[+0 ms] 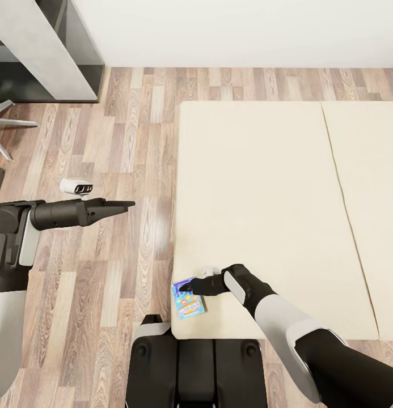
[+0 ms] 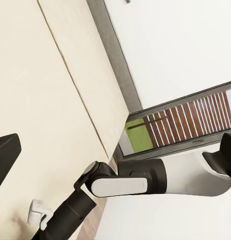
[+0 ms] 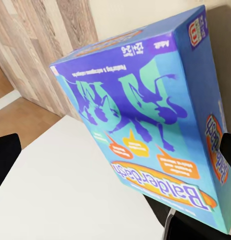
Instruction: Put all the toys in the child's room - the three board games (two on the bed and one on the table), the two jigsaw puzzles on the table, and the tennis ball on the table - inside the toy box on the table in the child's room.
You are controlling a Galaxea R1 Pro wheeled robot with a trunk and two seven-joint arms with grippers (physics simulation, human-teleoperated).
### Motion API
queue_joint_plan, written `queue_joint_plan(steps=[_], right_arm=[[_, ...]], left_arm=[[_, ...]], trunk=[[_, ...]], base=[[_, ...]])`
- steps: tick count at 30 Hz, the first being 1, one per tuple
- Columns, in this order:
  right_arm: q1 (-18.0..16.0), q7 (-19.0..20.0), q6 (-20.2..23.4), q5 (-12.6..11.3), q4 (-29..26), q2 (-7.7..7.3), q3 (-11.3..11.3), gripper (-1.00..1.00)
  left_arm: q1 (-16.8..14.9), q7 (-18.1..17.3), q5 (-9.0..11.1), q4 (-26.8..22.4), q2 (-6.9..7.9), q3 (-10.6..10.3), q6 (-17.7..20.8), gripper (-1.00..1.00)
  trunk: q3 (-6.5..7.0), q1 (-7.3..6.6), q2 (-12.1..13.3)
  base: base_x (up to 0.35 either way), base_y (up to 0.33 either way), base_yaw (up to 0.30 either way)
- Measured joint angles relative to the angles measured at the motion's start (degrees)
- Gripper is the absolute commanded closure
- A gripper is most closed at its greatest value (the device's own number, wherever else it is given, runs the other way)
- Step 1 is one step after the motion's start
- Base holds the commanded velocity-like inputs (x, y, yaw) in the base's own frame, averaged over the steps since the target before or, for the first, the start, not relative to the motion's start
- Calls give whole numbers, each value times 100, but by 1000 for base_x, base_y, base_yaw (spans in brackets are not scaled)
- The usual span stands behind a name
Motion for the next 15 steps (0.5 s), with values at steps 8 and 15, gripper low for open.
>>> queue_joint_plan(steps=[8, 15], right_arm=[[0, 0, -7, 0, -1, 0, 0, -100], [0, 0, -8, -1, 0, 0, -5, -100]], left_arm=[[0, 0, 0, 0, 0, 8, 0, -100], [0, -3, 0, 0, 0, 9, 7, -100]], trunk=[[0, 0, 0], [0, 0, 0]], base=[[0, 0, 0], [0, 1, 0]])
